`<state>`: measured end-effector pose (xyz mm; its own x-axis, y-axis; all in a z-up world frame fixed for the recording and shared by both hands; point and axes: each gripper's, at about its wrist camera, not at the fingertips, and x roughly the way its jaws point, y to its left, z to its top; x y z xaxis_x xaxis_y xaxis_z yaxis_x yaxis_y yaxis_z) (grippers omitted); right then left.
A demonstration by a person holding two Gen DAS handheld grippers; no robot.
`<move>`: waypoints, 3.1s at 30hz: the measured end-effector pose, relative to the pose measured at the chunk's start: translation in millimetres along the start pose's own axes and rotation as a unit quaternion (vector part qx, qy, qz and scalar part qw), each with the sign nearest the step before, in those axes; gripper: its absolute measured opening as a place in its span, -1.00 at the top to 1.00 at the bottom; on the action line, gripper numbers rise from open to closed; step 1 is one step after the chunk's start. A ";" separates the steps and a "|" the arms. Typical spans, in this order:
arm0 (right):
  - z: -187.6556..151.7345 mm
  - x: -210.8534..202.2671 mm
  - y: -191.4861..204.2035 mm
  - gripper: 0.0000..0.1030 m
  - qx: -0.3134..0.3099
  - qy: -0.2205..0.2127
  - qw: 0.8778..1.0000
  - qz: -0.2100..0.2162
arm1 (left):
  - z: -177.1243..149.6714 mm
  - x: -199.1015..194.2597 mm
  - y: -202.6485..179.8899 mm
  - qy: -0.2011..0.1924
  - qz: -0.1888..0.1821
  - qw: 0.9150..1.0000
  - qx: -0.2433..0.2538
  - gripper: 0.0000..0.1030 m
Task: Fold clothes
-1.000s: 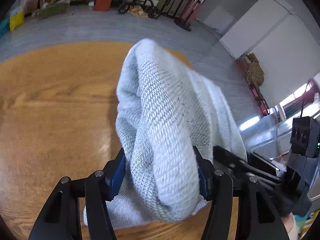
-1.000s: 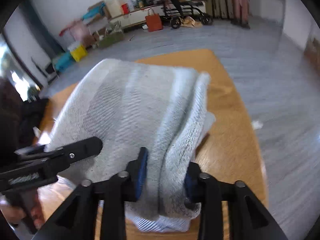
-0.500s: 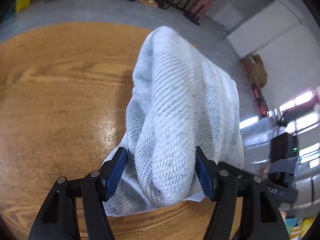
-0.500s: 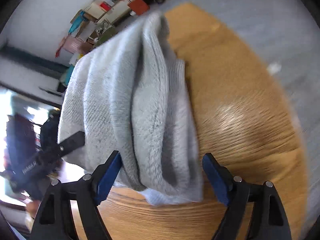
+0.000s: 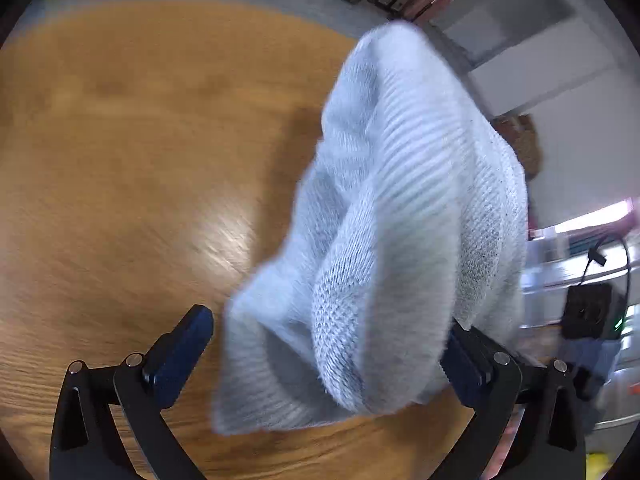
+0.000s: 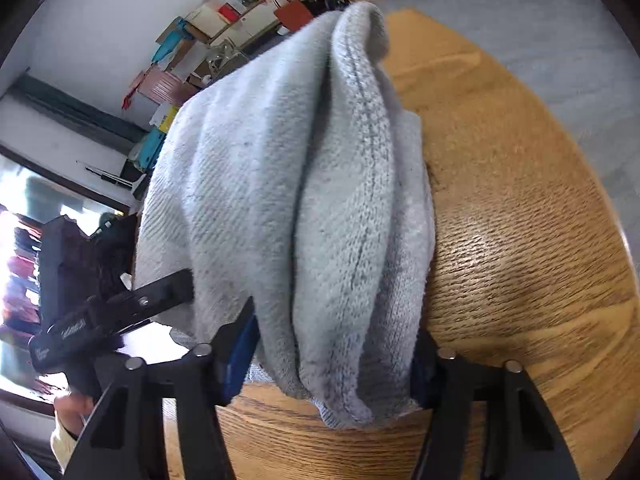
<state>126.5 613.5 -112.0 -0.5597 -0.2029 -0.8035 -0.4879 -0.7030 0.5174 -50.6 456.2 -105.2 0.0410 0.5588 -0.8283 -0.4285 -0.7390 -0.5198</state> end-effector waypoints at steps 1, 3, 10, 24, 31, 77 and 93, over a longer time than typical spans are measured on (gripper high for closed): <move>-1.3 -1.3 1.8 -0.18 -0.004 -0.005 1.000 -0.003 | -0.8 2.7 -4.9 0.006 -0.004 1.000 0.008 -0.90; 0.5 -3.3 5.1 -0.09 -0.011 -0.012 1.000 -0.011 | -0.3 0.0 -15.7 -0.002 -0.024 1.000 0.009 -0.32; 26.7 -30.2 15.0 0.01 -0.025 -0.073 0.996 -0.050 | 27.0 -8.6 -59.5 -0.071 -0.045 0.996 0.033 -0.05; 85.9 -19.1 19.3 0.06 -0.066 -0.079 0.980 -0.172 | 76.2 69.9 -97.8 -0.048 0.037 0.997 0.054 -0.06; 81.0 -25.1 13.0 -0.95 -0.029 -0.077 0.975 -0.207 | 51.3 39.9 -77.6 -0.056 0.022 0.998 0.014 -0.43; 126.5 -27.9 -16.0 0.34 -0.019 -0.126 0.989 -0.077 | 62.2 33.1 -98.3 -0.164 0.164 0.962 0.145 0.65; 89.9 -60.7 -42.8 -0.24 0.024 -0.155 0.988 -0.005 | 6.4 -4.4 -95.4 -0.184 0.109 0.961 0.175 0.53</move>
<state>121.1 717.3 -58.9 -0.7288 0.0273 -0.6842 -0.5215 -0.6697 0.5287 -15.6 526.6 -50.7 -0.3781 0.5475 -0.7465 -0.6710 -0.7176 -0.1864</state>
